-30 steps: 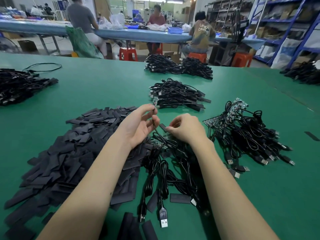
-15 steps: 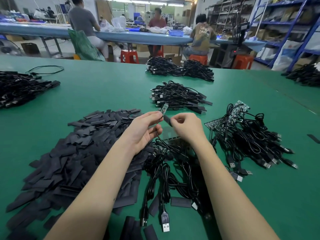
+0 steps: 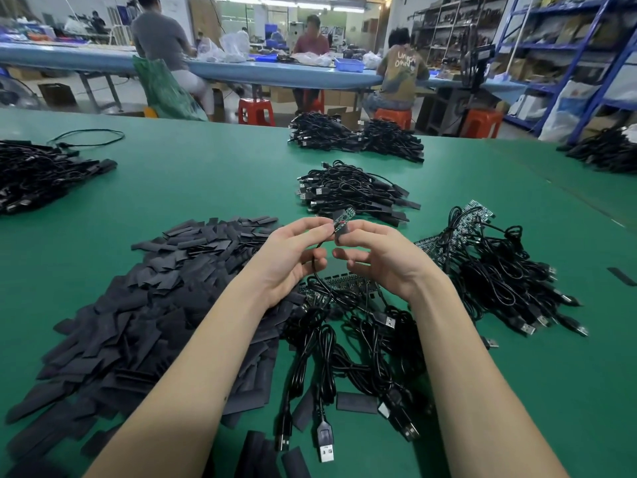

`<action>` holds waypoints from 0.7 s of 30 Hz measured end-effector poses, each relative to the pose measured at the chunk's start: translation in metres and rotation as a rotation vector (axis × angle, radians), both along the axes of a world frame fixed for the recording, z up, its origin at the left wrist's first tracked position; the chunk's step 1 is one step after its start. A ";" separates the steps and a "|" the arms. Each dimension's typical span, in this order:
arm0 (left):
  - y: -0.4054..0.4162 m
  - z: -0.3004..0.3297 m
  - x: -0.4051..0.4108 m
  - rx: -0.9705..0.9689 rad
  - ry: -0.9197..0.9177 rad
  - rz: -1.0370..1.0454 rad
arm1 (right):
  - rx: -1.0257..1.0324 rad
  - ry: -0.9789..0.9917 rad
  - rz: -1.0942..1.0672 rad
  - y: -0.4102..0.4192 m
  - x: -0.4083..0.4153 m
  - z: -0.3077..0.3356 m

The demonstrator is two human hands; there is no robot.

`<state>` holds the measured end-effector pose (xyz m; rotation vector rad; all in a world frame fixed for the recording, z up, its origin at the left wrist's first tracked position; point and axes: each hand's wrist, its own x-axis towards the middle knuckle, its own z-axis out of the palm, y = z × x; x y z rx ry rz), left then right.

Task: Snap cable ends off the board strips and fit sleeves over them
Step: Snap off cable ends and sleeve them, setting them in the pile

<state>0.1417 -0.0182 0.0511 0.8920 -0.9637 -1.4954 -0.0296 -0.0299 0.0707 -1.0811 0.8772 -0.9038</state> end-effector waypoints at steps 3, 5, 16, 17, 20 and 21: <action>0.001 0.001 0.001 -0.006 -0.007 -0.011 | -0.021 0.014 0.039 0.000 -0.004 0.001; 0.002 0.001 0.001 -0.013 -0.022 -0.011 | 0.006 -0.028 0.040 0.000 -0.006 0.001; -0.001 0.002 -0.001 0.028 0.038 0.038 | -0.157 -0.183 -0.234 -0.002 -0.004 -0.003; -0.001 0.003 -0.001 0.031 0.032 0.025 | -0.149 -0.250 -0.225 -0.001 -0.006 -0.002; 0.001 0.004 -0.004 0.050 0.025 -0.016 | -0.167 -0.373 -0.207 0.000 -0.012 -0.002; 0.001 0.004 -0.005 0.058 0.029 -0.023 | -0.175 -0.382 -0.212 0.001 -0.012 -0.002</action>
